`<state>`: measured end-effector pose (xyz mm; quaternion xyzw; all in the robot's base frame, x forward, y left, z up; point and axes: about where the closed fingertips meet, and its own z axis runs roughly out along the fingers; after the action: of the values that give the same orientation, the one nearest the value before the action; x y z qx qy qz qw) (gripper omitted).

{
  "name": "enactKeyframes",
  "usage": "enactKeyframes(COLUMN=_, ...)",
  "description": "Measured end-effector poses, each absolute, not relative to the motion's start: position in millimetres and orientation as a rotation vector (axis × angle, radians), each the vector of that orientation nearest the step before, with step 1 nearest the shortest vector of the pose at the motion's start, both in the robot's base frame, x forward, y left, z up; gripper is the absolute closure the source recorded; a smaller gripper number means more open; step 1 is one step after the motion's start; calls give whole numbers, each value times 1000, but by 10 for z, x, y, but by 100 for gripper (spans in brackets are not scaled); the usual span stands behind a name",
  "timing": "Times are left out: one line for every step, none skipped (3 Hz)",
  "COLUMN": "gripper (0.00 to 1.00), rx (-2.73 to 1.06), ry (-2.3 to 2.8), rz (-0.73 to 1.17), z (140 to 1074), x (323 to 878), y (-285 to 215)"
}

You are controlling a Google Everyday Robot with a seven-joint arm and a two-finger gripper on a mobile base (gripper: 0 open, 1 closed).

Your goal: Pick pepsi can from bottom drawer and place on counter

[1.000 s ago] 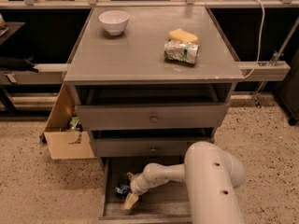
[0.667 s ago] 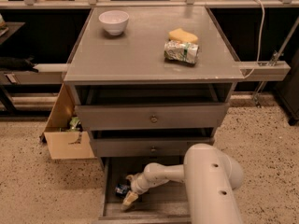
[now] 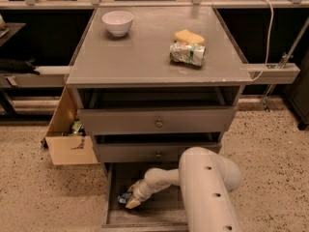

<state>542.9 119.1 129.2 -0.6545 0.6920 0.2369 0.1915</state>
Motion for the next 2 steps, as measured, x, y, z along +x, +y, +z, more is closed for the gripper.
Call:
enactKeyframes(gripper=96, rx=-1838, ry=1943, rz=665, z=1304, x=5429, y=1191)
enactKeyframes(gripper=100, rx=-1821, ry=1860, rz=682, z=1464, x=5432, y=1149)
